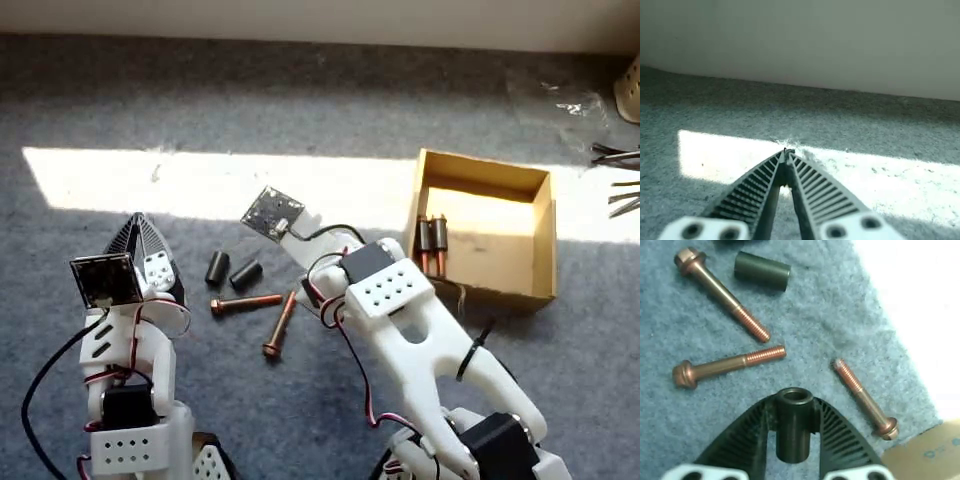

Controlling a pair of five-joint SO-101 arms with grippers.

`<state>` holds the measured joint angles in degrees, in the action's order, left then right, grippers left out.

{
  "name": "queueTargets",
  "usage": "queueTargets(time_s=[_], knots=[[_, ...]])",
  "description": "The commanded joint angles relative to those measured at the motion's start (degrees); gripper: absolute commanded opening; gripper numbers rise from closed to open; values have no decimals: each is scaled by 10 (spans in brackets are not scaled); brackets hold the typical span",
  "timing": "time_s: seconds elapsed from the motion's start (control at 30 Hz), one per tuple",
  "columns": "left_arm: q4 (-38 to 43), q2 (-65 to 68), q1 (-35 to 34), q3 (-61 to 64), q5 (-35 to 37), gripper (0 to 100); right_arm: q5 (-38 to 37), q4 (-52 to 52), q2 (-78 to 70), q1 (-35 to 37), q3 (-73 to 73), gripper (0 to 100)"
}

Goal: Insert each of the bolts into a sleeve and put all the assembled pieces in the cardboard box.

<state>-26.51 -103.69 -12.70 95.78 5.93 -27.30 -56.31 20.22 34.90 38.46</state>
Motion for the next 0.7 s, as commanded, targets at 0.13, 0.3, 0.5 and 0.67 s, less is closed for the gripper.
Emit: queueTargets(time_s=[0.13, 0.3, 0.5, 0.67], knots=[[-13, -2, 83, 13, -102, 6, 136, -74, 42, -42, -51, 5], [-15, -2, 85, 12, -102, 7, 205, -76, 141, -112, -36, 5], [-95, 2, 131, -39, -154, 7, 205, -61, 290, -128, 89, 5], [-135, 2, 162, -70, -183, 7, 207, -32, 380, -129, 171, 5]])
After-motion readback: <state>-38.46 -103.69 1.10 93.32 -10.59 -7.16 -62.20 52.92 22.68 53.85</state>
